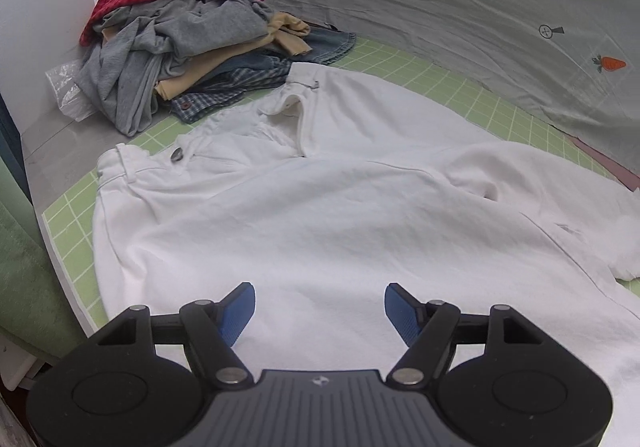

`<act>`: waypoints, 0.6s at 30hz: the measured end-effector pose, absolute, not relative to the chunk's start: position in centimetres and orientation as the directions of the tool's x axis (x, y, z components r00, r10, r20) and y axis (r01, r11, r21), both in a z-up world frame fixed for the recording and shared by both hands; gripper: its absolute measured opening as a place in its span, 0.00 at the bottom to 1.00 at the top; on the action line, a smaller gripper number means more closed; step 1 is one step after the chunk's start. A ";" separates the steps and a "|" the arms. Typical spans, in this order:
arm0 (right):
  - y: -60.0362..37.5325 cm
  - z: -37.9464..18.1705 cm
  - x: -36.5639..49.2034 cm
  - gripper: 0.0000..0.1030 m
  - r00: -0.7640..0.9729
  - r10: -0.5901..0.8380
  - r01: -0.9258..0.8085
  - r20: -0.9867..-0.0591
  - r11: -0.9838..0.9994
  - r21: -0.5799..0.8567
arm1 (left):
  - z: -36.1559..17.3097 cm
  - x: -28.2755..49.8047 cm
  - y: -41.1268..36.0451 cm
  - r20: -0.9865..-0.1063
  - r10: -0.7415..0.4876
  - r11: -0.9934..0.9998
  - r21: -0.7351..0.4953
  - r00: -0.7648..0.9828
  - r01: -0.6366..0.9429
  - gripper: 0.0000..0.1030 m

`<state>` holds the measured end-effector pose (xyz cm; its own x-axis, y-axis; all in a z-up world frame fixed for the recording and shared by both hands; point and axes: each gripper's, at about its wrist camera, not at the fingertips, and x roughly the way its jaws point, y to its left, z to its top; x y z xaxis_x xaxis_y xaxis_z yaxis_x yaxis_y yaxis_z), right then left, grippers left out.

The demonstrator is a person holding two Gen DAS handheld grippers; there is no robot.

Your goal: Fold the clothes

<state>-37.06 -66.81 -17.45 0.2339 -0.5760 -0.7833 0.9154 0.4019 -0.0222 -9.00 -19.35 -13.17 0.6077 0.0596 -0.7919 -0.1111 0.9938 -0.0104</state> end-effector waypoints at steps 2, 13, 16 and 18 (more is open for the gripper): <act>-67.1 -17.1 -37.1 0.15 0.234 -0.565 0.898 -0.791 0.438 -0.046 | -12.9 -8.6 -20.1 -0.792 0.062 0.994 -0.005 0.608 -0.107 0.71; -68.4 -16.4 -35.5 0.54 0.022 -0.627 0.935 -0.779 0.289 -0.206 | -10.9 -3.7 -16.7 -0.778 0.100 0.991 0.019 0.621 -0.136 0.76; -69.2 -15.1 -32.8 0.68 0.043 -0.673 0.948 -0.738 0.260 -0.182 | -11.5 -1.0 -16.1 -0.781 0.113 0.987 0.019 0.615 -0.158 0.81; -70.0 -14.7 -30.1 0.69 0.086 -0.682 0.949 -0.726 0.278 -0.149 | -12.5 1.4 -16.0 -0.797 0.108 0.987 0.015 0.594 -0.159 0.81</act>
<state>-30.13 -70.04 -14.69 0.0857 -0.6821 -0.7263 0.9489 0.2781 -0.1492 1.35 -15.96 -12.48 0.5945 0.1079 -0.7968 -0.1586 0.9872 0.0154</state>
